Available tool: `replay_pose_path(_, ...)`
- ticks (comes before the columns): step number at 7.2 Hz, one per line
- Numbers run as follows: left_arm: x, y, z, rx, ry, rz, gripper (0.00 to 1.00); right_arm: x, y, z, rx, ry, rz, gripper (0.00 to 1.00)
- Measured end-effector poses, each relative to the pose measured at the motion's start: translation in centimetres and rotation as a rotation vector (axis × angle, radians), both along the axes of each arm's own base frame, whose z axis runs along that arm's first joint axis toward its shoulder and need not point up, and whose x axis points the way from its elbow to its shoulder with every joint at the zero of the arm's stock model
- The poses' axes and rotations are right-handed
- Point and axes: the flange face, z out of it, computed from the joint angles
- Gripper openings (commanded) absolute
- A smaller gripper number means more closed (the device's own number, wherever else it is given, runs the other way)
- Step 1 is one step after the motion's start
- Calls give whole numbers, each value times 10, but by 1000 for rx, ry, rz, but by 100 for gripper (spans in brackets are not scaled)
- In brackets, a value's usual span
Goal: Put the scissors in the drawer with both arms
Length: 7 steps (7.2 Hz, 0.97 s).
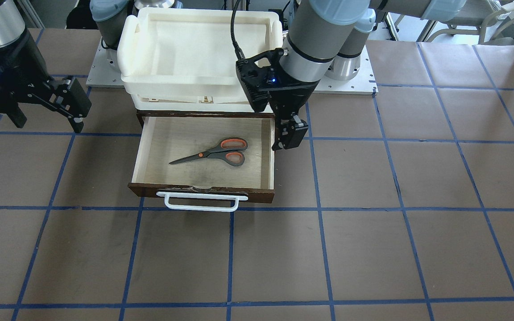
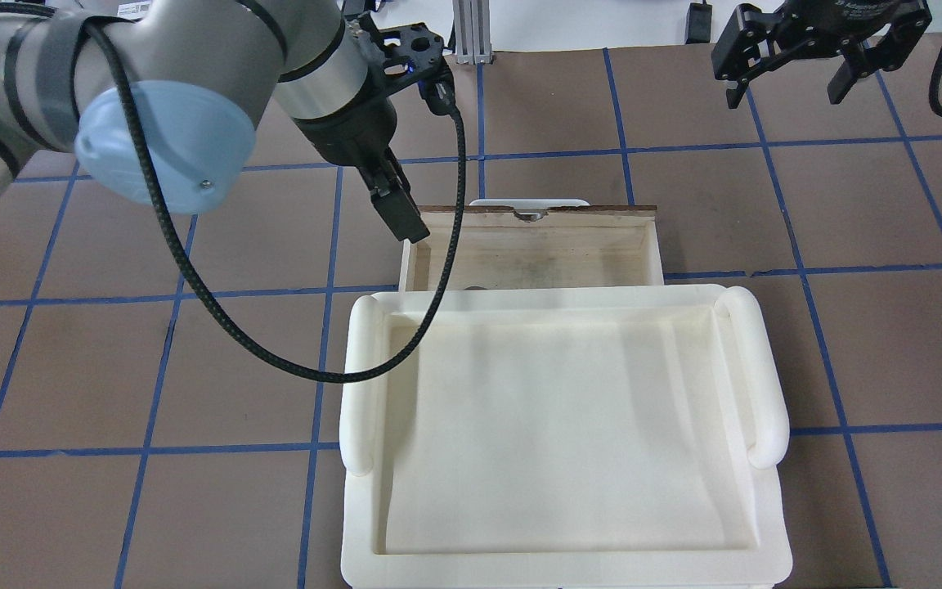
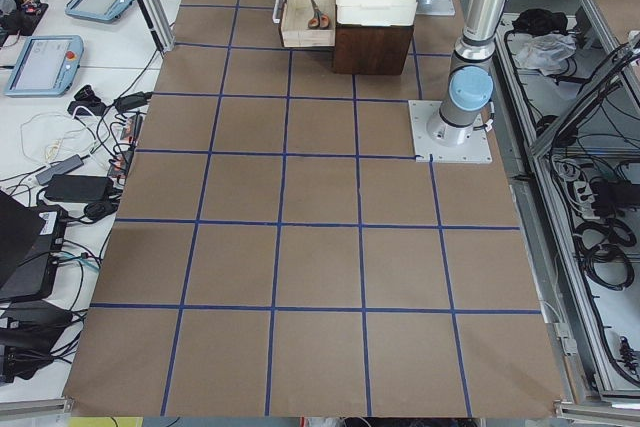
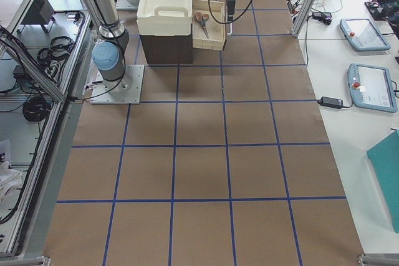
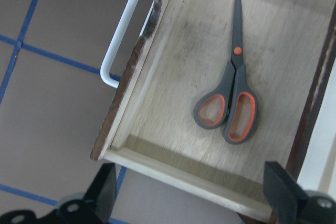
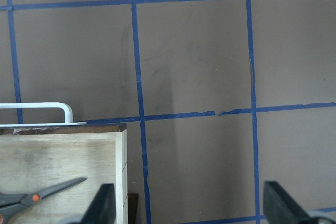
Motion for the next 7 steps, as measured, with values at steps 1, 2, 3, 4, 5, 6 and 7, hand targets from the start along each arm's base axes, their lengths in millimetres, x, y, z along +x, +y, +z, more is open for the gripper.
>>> replay_pose_path(1, 36, 2, 13, 28, -4, 65, 100, 4, 3, 3, -6, -36, 11, 100)
replay_pose_path(2, 69, 7, 23, 68, -7, 131, 100, 10, 6, 5, -7, -88, 21, 100)
replay_pose_path(3, 92, 19, 31, 122, -13, 211, 100, 14, 8, 5, 7, -115, 25, 100)
replay_pose_path(4, 105, 33, 36, 187, -38, 332, 100, 14, 10, 4, 23, -122, 26, 100)
replay_pose_path(5, 114, 40, 38, 233, -76, 472, 100, 15, 12, 2, 41, -126, 26, 100)
replay_pose_path(6, 120, 41, 38, 253, -97, 573, 100, 16, 15, 1, 60, -128, 26, 100)
replay_pose_path(7, 132, 39, 37, 263, -117, 666, 100, 17, 17, 0, 73, -127, 26, 100)
